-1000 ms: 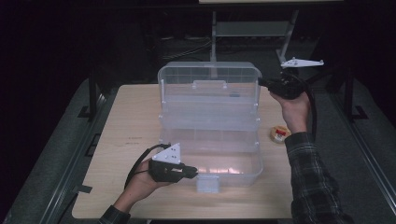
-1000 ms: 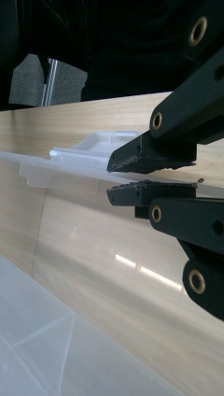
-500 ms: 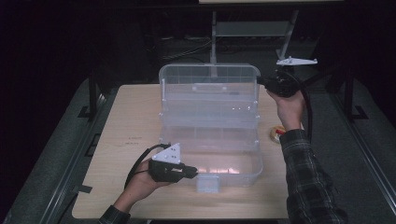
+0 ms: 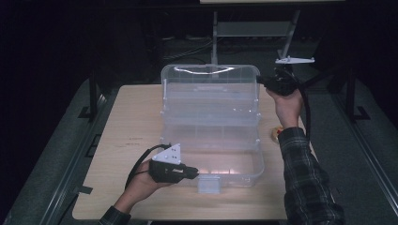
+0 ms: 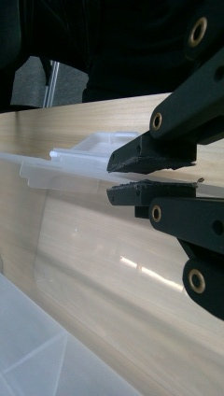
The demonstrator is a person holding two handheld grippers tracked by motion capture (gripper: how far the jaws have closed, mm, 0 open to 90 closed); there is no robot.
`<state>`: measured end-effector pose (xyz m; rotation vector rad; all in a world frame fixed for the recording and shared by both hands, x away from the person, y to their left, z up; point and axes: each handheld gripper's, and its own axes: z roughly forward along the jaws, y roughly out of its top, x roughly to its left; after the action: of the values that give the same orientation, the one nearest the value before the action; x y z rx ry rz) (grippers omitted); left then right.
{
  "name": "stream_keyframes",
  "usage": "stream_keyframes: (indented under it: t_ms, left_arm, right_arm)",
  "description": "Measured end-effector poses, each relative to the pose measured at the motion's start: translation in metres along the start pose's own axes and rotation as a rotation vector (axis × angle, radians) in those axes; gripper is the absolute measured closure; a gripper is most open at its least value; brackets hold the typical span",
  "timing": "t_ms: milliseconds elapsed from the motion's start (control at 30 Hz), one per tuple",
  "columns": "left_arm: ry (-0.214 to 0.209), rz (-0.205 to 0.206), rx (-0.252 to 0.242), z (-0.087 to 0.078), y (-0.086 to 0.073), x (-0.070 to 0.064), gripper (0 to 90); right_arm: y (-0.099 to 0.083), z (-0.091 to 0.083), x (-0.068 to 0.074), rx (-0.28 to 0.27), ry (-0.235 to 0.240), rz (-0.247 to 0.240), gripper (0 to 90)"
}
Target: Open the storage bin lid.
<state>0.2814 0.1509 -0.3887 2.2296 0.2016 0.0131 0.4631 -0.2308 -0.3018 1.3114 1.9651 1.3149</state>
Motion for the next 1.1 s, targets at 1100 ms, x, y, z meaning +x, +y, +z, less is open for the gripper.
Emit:
stream_keyframes:
  t_ms: [1100]
  left_arm:
    - [0.002,0.001,-0.008,0.001,0.000,0.000,83.3]
  right_arm:
    - [0.005,0.022,-0.007,0.055,-0.025,0.039,83.7]
